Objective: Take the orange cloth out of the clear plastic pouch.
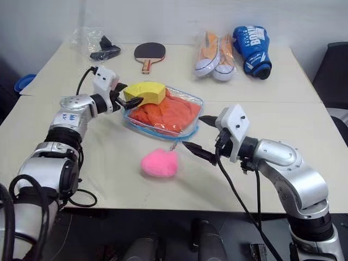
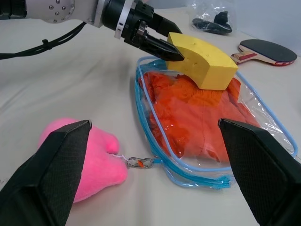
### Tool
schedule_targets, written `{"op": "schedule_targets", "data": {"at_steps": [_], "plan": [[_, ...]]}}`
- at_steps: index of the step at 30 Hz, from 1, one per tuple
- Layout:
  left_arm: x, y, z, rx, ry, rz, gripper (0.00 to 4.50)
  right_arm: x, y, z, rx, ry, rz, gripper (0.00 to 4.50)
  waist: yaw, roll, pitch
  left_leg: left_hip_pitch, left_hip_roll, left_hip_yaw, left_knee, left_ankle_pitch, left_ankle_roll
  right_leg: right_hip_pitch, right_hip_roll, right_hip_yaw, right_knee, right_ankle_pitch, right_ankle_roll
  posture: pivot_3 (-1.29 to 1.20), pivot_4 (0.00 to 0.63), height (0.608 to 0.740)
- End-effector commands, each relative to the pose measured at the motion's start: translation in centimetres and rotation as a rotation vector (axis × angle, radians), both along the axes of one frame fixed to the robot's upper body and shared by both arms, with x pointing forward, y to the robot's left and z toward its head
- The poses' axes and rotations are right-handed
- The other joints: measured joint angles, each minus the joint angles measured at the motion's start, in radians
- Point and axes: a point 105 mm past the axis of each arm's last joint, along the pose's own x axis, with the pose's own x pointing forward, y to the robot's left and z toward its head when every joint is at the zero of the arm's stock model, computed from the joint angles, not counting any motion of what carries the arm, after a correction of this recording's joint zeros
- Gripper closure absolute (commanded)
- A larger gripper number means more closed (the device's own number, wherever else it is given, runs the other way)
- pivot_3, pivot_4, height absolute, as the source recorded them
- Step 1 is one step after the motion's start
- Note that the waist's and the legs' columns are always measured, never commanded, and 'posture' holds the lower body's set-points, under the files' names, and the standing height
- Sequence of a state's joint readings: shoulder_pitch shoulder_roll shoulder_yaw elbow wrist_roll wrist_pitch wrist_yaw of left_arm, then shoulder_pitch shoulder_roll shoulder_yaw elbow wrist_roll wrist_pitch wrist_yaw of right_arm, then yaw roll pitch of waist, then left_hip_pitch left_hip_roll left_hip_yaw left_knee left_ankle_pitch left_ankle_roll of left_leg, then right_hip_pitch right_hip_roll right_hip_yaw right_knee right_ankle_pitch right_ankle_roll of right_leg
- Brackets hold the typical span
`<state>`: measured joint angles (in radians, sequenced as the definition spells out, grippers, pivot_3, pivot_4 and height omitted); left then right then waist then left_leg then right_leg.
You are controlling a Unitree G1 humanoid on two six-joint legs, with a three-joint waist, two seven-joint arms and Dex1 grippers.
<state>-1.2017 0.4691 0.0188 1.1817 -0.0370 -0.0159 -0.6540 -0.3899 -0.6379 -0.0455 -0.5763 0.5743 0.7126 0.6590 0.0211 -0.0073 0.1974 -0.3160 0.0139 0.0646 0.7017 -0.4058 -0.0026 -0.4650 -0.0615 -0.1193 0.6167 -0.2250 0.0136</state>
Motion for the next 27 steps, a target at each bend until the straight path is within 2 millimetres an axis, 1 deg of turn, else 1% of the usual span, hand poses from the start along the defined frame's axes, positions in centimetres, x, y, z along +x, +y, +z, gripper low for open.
{"op": "schedule_targets", "data": {"at_steps": [1,4,5,7,9,12,13,17,19,21,23,25,27], "plan": [[0.4,0.0,1.3,0.0,-0.048,0.033,0.01,-0.7,0.8,1.5,0.013,-0.062,0.028,0.0,-0.001,0.0,0.0,0.0,0.0,0.0,0.0,0.0,0.0,0.0,0.0,0.0,0.0,0.0,0.0,0.0,0.15,0.74],[0.4,0.1,0.6,-0.013,-0.026,0.043,0.01,-0.8,1.0,1.5,0.005,-0.066,0.028,0.0,-0.001,0.0,0.0,0.0,0.0,0.0,0.0,0.0,0.0,0.0,0.0,0.0,0.0,0.0,0.0,0.0,0.15,0.74],[0.4,0.3,0.4,-0.016,-0.022,0.05,0.19,-0.8,1.1,1.6,-0.001,-0.07,0.03,0.0,-0.001,0.0,0.0,0.0,0.0,0.0,0.0,0.0,0.0,0.0,0.0,0.0,0.0,0.0,0.0,0.0,0.15,0.74],[0.4,0.4,0.0,-0.019,-0.01,0.055,0.61,-0.7,1.1,1.7,-0.01,-0.078,0.029,0.0,0.0,0.0,0.0,0.0,0.0,0.0,0.0,0.0,0.0,0.0,0.0,0.0,0.0,0.0,0.0,0.0,0.15,0.74],[0.4,0.4,-0.3,-0.011,-0.006,0.055,1.19,-0.6,1.1,2.0,-0.013,-0.083,0.027,0.0,0.0,0.0,0.0,0.0,0.0,0.0,0.0,0.0,0.0,0.0,0.0,0.0,0.0,0.0,0.0,0.0,0.15,0.74],[0.2,0.2,-0.2,-0.013,-0.006,0.031,2.11,-0.5,0.9,2.3,-0.017,-0.092,0.026,0.0,0.001,0.0,0.0,0.0,0.0,0.0,0.0,0.0,0.0,0.0,0.0,0.0,0.0,0.0,0.0,0.0,0.15,0.74],[0.2,0.2,-0.1,-0.005,-0.009,0.027,2.23,-0.5,0.9,2.4,-0.018,-0.093,0.026,0.0,0.001,0.0,0.0,0.0,0.0,0.0,0.0,0.0,0.0,0.0,0.0,0.0,0.0,0.0,0.0,0.0,0.15,0.74],[-0.1,1.4,0.9,0.003,-0.052,0.032,2.23,-0.6,1.2,2.4,-0.027,-0.094,0.049,0.0,-0.002,0.0,0.0,0.0,0.0,0.0,0.0,0.0,0.0,0.0,0.0,0.0,0.0,0.0,0.0,0.0,0.15,0.74],[-0.4,3.0,1.7,-0.026,-0.074,0.067,2.23,-0.8,1.5,2.3,-0.038,-0.09,0.077,0.0,-0.007,0.0,0.0,0.0,0.0,0.0,0.0,0.0,0.0,0.0,0.0,0.0,0.0,0.0,0.0,0.0,0.15,0.74],[-1.0,5.5,2.4,-0.038,-0.102,0.129,2.23,-1.1,1.7,2.2,-0.047,-0.086,0.115,0.0,-0.019,0.0,0.0,0.0,0.001,0.0,0.0,0.0,0.0,0.0,0.0,0.0,0.0,0.0,0.0,0.0,0.15,0.74],[-2.1,8.7,2.8,-0.036,-0.126,0.219,2.23,-1.3,1.8,2.0,-0.05,-0.076,0.157,0.0,-0.027,0.0,0.0,0.001,0.001,-0.001,0.0,0.0,0.0,0.0,0.0,0.0,0.001,0.0,0.0,0.0,0.15,0.74],[-3.7,12.4,2.9,-0.034,-0.136,0.342,2.23,-1.7,1.9,1.7,-0.051,-0.061,0.202,0.0,-0.033,-0.001,0.0,0.003,0.001,-0.004,-0.001,0.0,0.0,0.0,0.0,0.003,0.001,0.0,0.0,0.0,0.15,0.74],[-5.9,16.7,2.7,-0.034,-0.139,0.49,2.23,-2.2,2.1,1.4,-0.054,-0.038,0.264,0.0,-0.038,-0.001,0.0,0.004,0.002,-0.005,-0.002,0.0,0.0,0.0,0.0,0.004,0.001,0.0,0.0,0.0,0.15,0.74]]}}
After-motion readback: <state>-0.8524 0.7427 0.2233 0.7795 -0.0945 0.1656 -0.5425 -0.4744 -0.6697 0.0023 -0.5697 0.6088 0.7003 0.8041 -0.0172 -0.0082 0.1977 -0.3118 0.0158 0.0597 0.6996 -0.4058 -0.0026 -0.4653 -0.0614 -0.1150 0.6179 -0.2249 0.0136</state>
